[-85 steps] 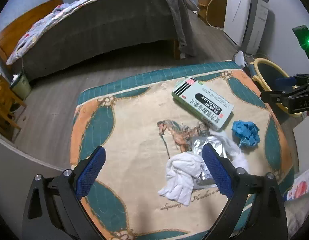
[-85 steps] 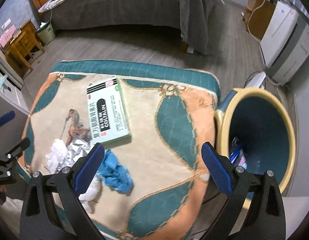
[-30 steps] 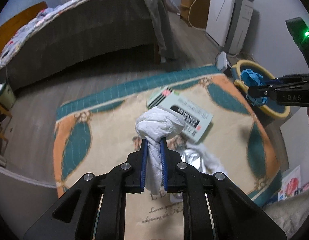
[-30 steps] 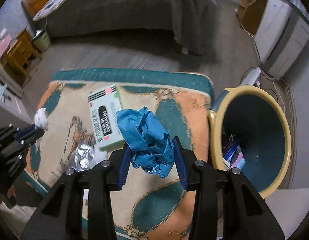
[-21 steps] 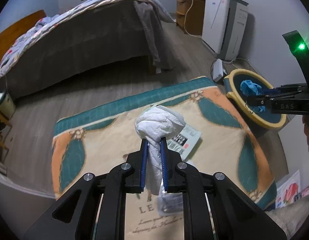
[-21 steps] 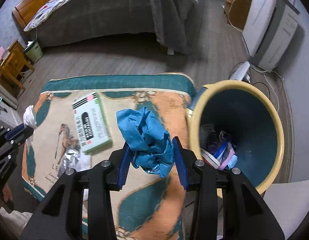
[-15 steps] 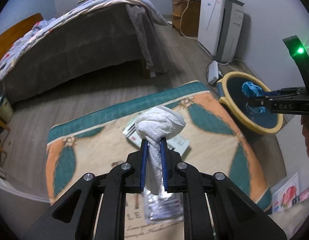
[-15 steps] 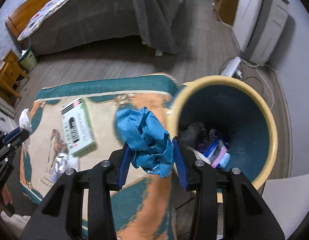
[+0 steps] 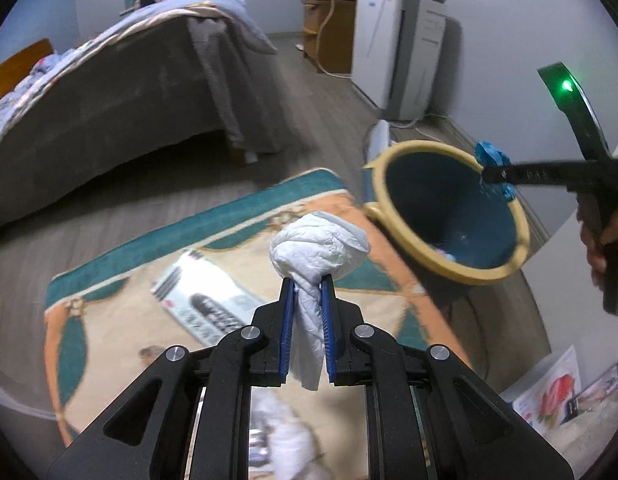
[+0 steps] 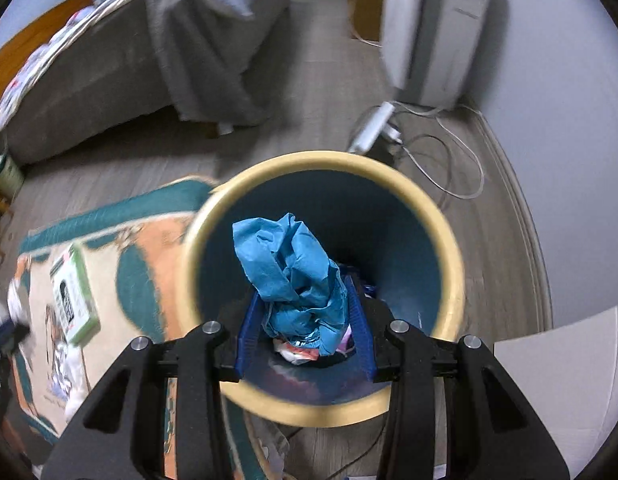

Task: Collect trash
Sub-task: 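Carry the blue mask over the bucket with the right tool while the left tool carries the towel, then open the right tool to drop the blue mask while the left tool drops the towel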

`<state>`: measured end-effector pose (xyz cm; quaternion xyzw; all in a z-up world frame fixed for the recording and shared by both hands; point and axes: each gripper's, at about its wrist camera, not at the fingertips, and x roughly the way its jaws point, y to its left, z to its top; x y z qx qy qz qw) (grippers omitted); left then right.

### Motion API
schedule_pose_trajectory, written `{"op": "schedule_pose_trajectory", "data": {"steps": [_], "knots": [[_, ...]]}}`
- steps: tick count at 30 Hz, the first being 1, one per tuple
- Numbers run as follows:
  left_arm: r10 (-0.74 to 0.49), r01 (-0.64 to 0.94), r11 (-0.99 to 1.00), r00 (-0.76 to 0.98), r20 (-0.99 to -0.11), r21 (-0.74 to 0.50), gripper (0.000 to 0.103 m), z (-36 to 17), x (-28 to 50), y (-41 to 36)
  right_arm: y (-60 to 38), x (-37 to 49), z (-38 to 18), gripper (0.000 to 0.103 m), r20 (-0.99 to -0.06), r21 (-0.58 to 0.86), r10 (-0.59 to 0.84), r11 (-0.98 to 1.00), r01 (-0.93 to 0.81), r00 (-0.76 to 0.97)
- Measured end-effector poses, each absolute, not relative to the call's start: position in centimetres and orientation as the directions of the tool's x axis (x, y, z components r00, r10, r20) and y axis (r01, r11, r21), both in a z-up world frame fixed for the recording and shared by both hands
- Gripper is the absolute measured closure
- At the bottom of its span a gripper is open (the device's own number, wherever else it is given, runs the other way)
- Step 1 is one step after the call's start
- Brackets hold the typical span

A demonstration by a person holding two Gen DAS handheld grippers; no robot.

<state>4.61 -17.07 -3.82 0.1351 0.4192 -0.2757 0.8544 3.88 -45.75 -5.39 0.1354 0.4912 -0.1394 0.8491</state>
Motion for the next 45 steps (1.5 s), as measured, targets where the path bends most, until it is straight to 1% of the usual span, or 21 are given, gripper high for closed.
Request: {"op": "schedule_pose_trajectory", "data": {"steps": [3,10,16,20,21,23,24,25,26,27,29,31,32,34,38,41,45], "knots": [[-0.370,0.600,0.800,0.491,-0.789,-0.002,0.089,-3.9,4.3,-18.8,-47.3,3.8,-6.2,0.063,-0.881,0.126,-0.094,0.899,0.420,0.465],[-0.420,0.658,0.752,0.422,-0.803,-0.047,0.089,-4.9,4.2,-25.1,-48.7,3.7,-7.8,0.063,-0.892,0.133,-0.092,0.883,0.451,0.443],[-0.396,0.709,0.705,0.385,-0.834,-0.008,0.089,-6.8,4.7,-29.8,-50.1,3.5,-8.8,0.063,-0.896,0.151,-0.082,0.868,0.474,0.437],[-0.393,0.718,0.696,0.379,-0.838,-0.002,0.089,-7.4,5.3,-31.5,-50.6,3.4,-9.0,0.063,-0.893,0.167,-0.077,0.858,0.485,0.443],[-0.392,0.719,0.695,0.377,-0.839,-0.002,0.087,-7.5,5.5,-31.8,-50.7,3.4,-9.0,0.063,-0.890,0.180,-0.068,0.855,0.486,0.450],[-0.389,0.721,0.693,0.381,-0.839,0.006,0.080,-7.6,5.6,-32.4,-50.8,3.3,-9.0,0.061,-0.885,0.198,-0.060,0.849,0.490,0.462],[-0.385,0.720,0.694,0.386,-0.838,0.013,0.070,-7.6,5.7,-32.7,-50.9,3.3,-9.1,0.057,-0.883,0.205,-0.057,0.847,0.491,0.466],[-0.383,0.718,0.695,0.396,-0.834,0.022,0.054,-7.5,5.7,-32.9,-50.9,3.3,-9.1,0.052,-0.881,0.213,-0.052,0.845,0.490,0.471],[-0.387,0.719,0.695,0.407,-0.827,0.028,0.046,-7.4,5.7,-33.0,-50.9,3.3,-9.0,0.039,-0.878,0.216,-0.051,0.845,0.489,0.476],[-0.395,0.720,0.693,0.416,-0.819,0.031,0.038,-7.2,5.6,-33.1,-50.9,3.3,-8.9,0.035,-0.876,0.216,-0.054,0.845,0.489,0.480],[-0.422,0.730,0.683,0.413,-0.807,0.016,0.034,-6.8,5.4,-33.0,-50.9,3.3,-8.7,0.035,-0.870,0.215,-0.058,0.848,0.484,0.489],[-0.422,0.723,0.691,0.415,-0.806,0.010,0.022,-6.7,5.4,-32.7,-50.9,3.3,-8.6,0.026,-0.868,0.223,-0.052,0.848,0.481,0.494],[-0.423,0.714,0.700,0.427,-0.800,0.011,0.020,-6.6,5.3,-32.3,-50.9,3.4,-8.6,0.016,-0.866,0.226,-0.050,0.848,0.479,0.497],[-0.424,0.694,0.720,0.442,-0.791,0.002,0.008,-6.3,5.2,-31.4,-50.7,3.3,-8.4,0.009,-0.861,0.219,-0.062,0.850,0.479,0.504],[-0.399,0.652,0.758,0.483,-0.780,0.016,0.008,-5.8,4.7,-29.2,-50.1,3.6,-8.2,0.006,-0.862,0.213,-0.063,0.856,0.470,0.504],[-0.392,0.629,0.777,0.513,-0.764,0.024,0.008,-4.7,4.4,-26.6,-49.0,4.0,-8.1,0.006,-0.864,0.193,-0.063,0.875,0.444,0.499],[-0.337,0.597,0.797,0.570,-0.749,0.096,0.007,-3.2,4.0,-22.5,-46.6,4.9,-7.4,0.006,-0.859,0.186,-0.043,0.902,0.390,0.510]]}}
